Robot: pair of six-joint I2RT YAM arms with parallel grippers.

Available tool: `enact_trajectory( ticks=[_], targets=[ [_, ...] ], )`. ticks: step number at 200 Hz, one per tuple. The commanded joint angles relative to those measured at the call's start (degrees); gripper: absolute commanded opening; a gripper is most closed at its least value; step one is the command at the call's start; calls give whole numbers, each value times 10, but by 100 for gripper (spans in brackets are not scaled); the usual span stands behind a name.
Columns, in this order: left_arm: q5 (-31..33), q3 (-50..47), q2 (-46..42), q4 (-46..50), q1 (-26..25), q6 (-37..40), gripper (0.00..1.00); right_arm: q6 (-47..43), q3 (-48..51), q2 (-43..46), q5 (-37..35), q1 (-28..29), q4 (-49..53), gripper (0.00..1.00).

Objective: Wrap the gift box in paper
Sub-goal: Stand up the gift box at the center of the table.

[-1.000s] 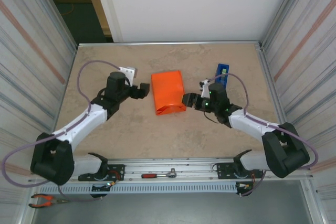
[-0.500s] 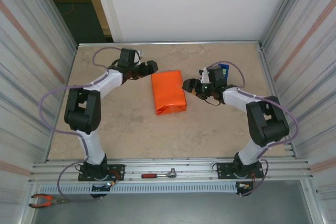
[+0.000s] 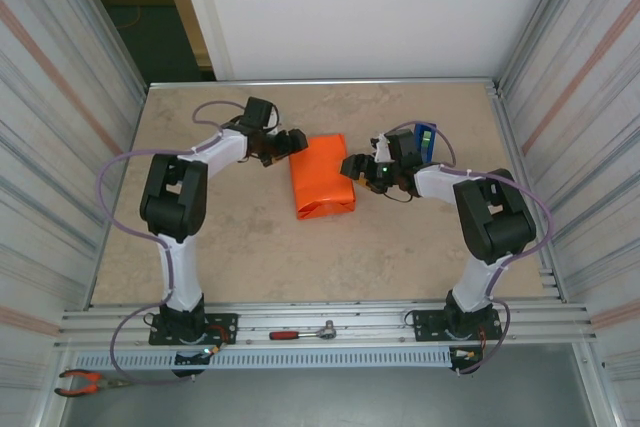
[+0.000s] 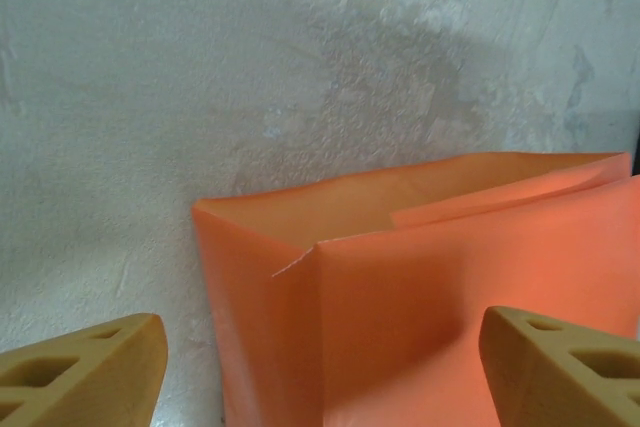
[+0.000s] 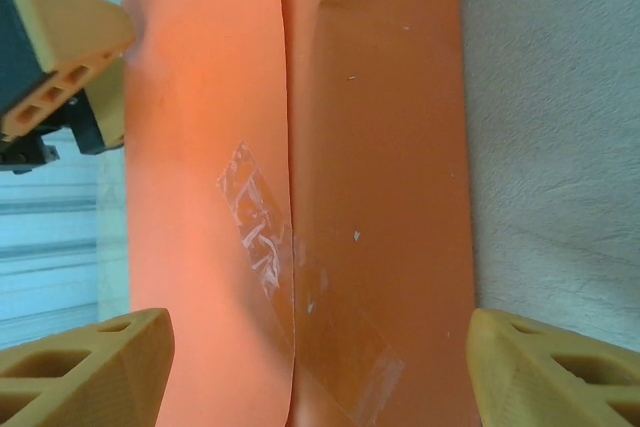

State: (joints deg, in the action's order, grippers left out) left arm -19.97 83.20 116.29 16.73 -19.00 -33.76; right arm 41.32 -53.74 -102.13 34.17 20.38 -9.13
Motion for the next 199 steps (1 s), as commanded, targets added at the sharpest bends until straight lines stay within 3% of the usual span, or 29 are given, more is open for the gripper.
enact_trajectory(
  ticks=[1, 38, 100, 148, 199],
  targets=[
    [-10, 11, 11, 1, -2, -4, 71, 6, -21, -14, 9, 10, -11, 74],
    [-26, 25, 27, -7, -8, -4, 41, 7, -25, -22, 2, 20, -11, 73],
    [-34, 30, 34, -19, -17, -8, 0, 9, -27, -14, -2, 23, -7, 73],
    [-49, 4, -1, -69, -17, -23, 0, 11, -1, 20, -2, 17, -10, 73],
    [-20, -33, -53, -111, -16, -70, 0, 16, 66, 119, -11, 1, -12, 73]
  ],
)
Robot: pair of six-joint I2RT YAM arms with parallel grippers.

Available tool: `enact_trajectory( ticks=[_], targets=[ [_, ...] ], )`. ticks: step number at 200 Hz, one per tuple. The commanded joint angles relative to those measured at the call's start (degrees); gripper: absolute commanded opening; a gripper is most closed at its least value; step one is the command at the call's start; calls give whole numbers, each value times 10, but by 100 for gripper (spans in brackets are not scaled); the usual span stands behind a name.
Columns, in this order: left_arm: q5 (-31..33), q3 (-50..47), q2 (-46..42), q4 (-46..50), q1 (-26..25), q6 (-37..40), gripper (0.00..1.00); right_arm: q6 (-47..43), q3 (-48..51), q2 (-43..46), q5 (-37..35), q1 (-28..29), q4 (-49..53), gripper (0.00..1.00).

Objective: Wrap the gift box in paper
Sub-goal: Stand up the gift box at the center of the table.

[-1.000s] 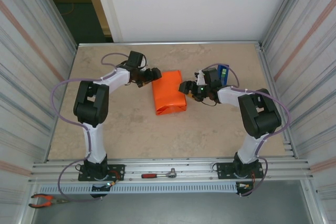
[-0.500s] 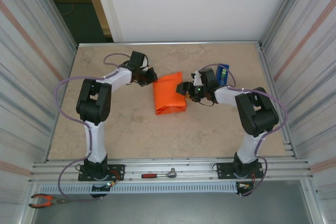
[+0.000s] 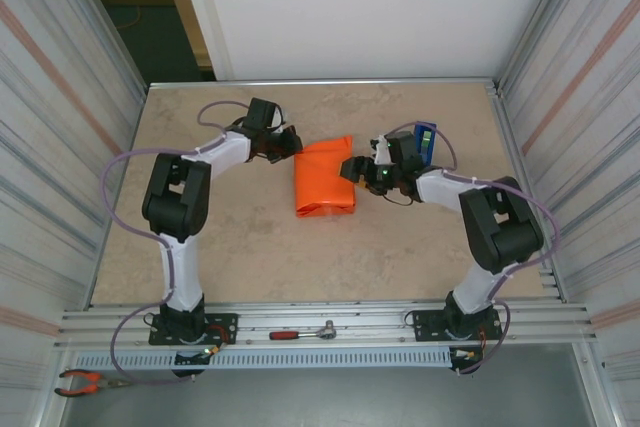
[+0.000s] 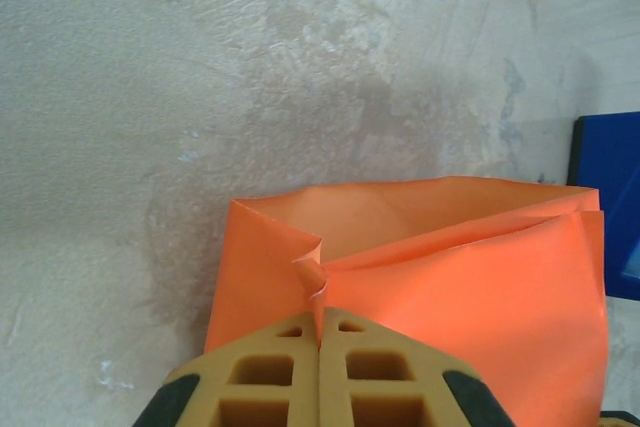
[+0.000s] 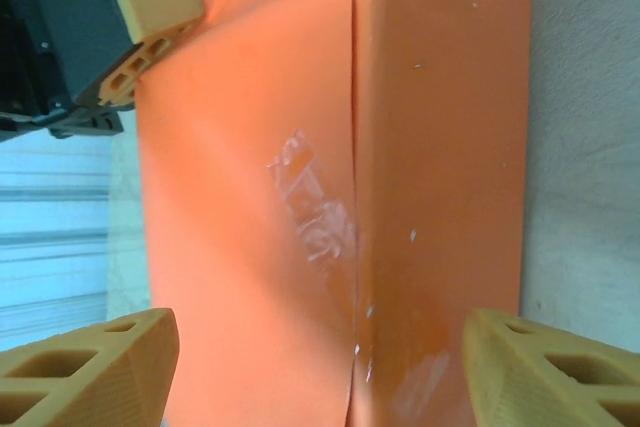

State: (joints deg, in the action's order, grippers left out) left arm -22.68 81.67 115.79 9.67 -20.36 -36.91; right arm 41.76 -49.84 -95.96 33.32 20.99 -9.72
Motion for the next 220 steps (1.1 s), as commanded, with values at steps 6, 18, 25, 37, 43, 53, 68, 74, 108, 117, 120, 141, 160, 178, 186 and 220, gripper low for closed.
enact_trajectory(
  ticks=[6, 18, 25, 37, 43, 53, 68, 74, 108, 117, 120, 141, 160, 178, 186, 220],
  targets=[
    [12, -25, -53, -51, -1, -52, 0, 10, 35, 69, -6, -6, -5, 73],
    [20, -38, -62, -71, 1, -75, 0, 11, 48, 85, -9, -5, -5, 73],
    [21, -41, -67, -81, 1, -81, 0, 11, 55, 93, -11, -5, -4, 73],
    [21, -36, -73, -86, 1, -82, 0, 11, 64, 103, -13, -4, -4, 73],
    [20, -32, -75, -86, 1, -81, 0, 11, 67, 107, -15, -4, -3, 73],
    [18, -28, -81, -88, 1, -81, 0, 9, 69, 111, -14, -4, 0, 73],
    [18, -21, -89, -84, 1, -82, 0, 7, 71, 118, -11, -3, 2, 73],
    [18, -19, -92, -84, 1, -83, 0, 8, 72, 120, -9, -3, 2, 73],
    [21, -23, -115, -99, 0, -99, 0, 5, 84, 140, -15, 12, 4, 72],
    [22, -26, -121, -105, 0, -105, 0, 6, 90, 146, -20, 16, 2, 71],
    [22, -27, -123, -107, 1, -106, 0, 6, 94, 149, -21, 18, 2, 71],
    [27, -33, -134, -119, 0, -117, 0, 12, 117, 163, -30, 29, -7, 67],
    [27, -37, -142, -133, 0, -121, 0, 17, 141, 170, -36, 33, -19, 66],
    [24, -34, -145, -145, -3, -113, 0, 21, 159, 174, -41, 34, -29, 66],
    [23, -33, -147, -150, -5, -108, 0, 21, 162, 173, -42, 34, -31, 66],
    [10, -30, -151, -196, -17, -65, 0, 16, 161, 177, -44, 28, -26, 66]
  ],
)
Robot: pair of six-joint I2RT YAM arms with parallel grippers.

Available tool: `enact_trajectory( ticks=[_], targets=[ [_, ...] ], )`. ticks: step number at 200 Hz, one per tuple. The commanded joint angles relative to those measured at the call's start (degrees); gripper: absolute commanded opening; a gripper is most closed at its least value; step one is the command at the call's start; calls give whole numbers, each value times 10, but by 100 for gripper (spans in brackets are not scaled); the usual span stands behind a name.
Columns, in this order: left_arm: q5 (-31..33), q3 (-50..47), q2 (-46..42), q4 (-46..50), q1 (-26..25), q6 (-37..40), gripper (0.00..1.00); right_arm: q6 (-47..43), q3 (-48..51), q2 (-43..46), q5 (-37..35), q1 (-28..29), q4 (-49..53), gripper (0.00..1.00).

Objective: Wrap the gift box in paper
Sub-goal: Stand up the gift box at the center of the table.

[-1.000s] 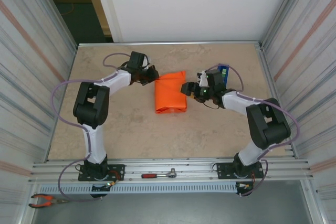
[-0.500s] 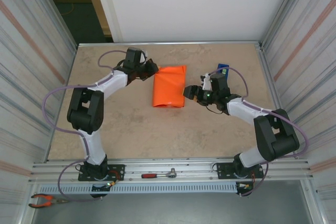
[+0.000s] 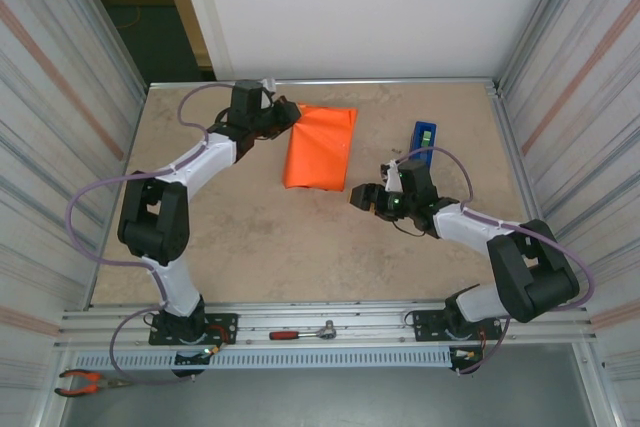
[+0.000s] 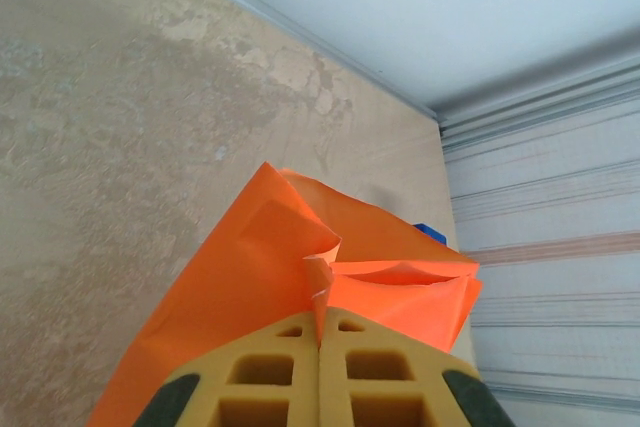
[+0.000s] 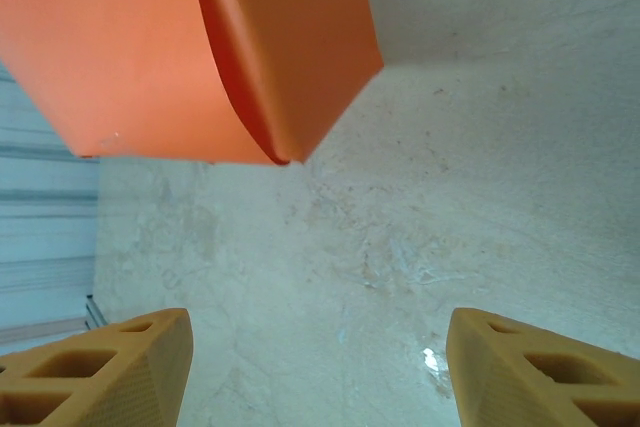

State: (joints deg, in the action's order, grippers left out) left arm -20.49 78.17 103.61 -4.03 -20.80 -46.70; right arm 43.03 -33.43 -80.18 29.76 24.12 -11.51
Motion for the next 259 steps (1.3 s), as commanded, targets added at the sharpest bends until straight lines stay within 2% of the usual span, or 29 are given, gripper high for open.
enact_trajectory(
  ticks=[1, 53, 121, 178, 259],
  targets=[
    [-12, 5, -30, -61, -13, 35, 0, 3, -3, 20, -9, -4, -8, 66],
    [-11, -57, -42, -211, -51, 130, 0, -17, -17, 63, -5, -61, 36, 69],
    [-4, -210, -75, -415, -94, 237, 0, -32, -48, 124, -24, -105, 84, 76],
    [-1, -342, -147, -476, -118, 307, 0, -40, -93, 150, -72, -86, 116, 83],
    [19, -444, -207, -496, -129, 333, 0, -57, -202, 82, -141, -13, 170, 84]
  ],
)
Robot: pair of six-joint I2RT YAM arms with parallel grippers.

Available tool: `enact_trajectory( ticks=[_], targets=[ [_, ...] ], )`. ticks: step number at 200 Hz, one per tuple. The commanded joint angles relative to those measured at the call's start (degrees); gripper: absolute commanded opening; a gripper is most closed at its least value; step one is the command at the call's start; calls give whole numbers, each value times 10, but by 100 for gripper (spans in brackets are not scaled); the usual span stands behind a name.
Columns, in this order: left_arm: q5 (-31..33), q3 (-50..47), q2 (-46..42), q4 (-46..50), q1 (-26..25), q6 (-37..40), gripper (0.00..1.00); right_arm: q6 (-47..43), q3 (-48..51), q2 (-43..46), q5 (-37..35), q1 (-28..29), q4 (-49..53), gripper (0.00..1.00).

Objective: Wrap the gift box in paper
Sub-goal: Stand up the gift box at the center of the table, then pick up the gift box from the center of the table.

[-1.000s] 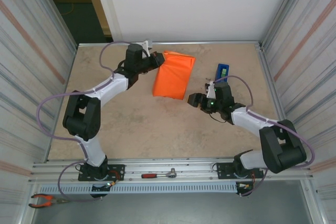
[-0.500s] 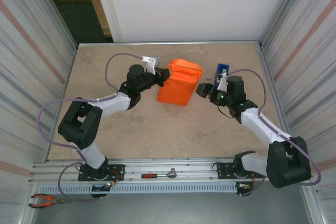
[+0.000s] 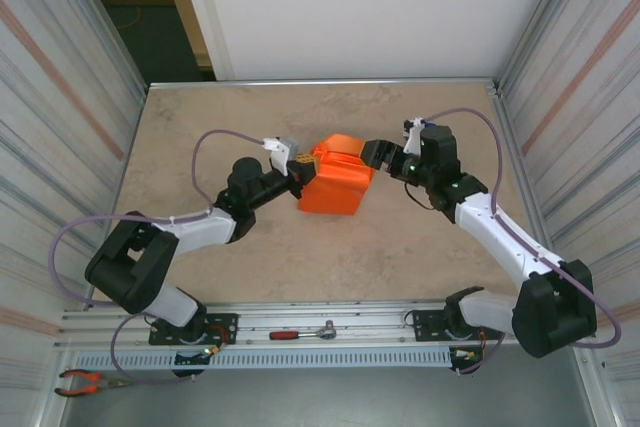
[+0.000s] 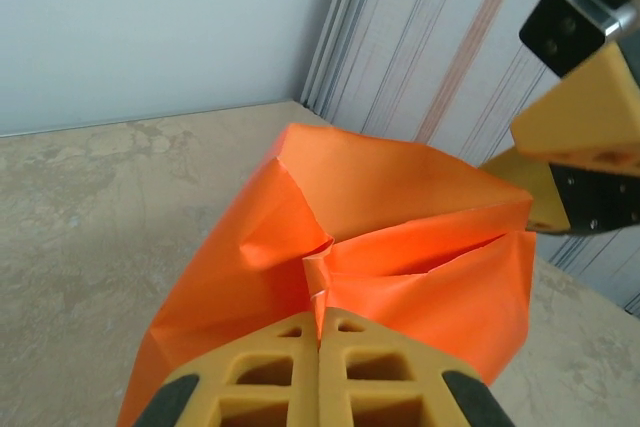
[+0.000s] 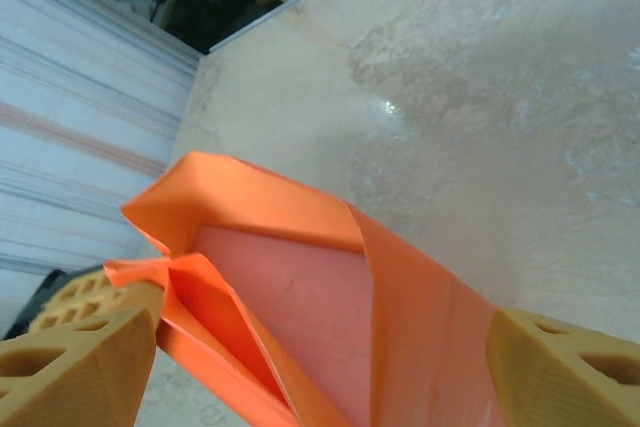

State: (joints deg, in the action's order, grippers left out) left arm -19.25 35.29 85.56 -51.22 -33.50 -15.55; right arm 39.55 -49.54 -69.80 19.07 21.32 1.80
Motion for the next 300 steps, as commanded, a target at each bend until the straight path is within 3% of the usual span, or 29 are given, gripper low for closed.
enact_trajectory(
  ticks=[1, 23, 48, 61, 91, 107, 128, 147, 173, 179, 251, 273, 300],
  targets=[
    [7, -16, -26, -23, -2, 22, 0, -23, -42, -23, -35, 17, 37, 84],
    [10, -23, -36, -11, -3, 28, 1, -29, -69, -46, -58, 27, 73, 83],
    [15, -31, -45, -6, -1, 30, 8, -39, -94, -72, -70, 32, 107, 81],
    [19, -33, -51, 2, 0, 27, 18, -43, -107, -85, -69, 32, 125, 79],
    [47, -34, -82, 26, 5, 11, 56, -50, -128, -107, -58, 35, 146, 73],
    [76, -35, -111, 48, 12, 0, 70, -53, -132, -109, -54, 37, 148, 71],
    [122, -27, -154, 96, 18, -9, 82, -52, -132, -109, -51, 42, 145, 70],
    [150, -9, -186, 166, 20, 0, 86, -51, -131, -107, -50, 44, 146, 70],
    [152, 12, -212, 243, 20, 22, 92, -50, -133, -104, -50, 45, 151, 71],
    [153, 19, -215, 263, 19, 23, 98, -50, -136, -105, -48, 46, 153, 72],
    [186, 156, -157, 458, 0, 21, 99, -78, -194, -145, -69, 56, 245, 72],
    [189, 233, -122, 568, -1, 22, 99, -86, -238, -171, -87, 61, 303, 72],
    [187, 310, -88, 679, -4, 39, 91, -100, -294, -203, -110, 70, 372, 69]
  ],
)
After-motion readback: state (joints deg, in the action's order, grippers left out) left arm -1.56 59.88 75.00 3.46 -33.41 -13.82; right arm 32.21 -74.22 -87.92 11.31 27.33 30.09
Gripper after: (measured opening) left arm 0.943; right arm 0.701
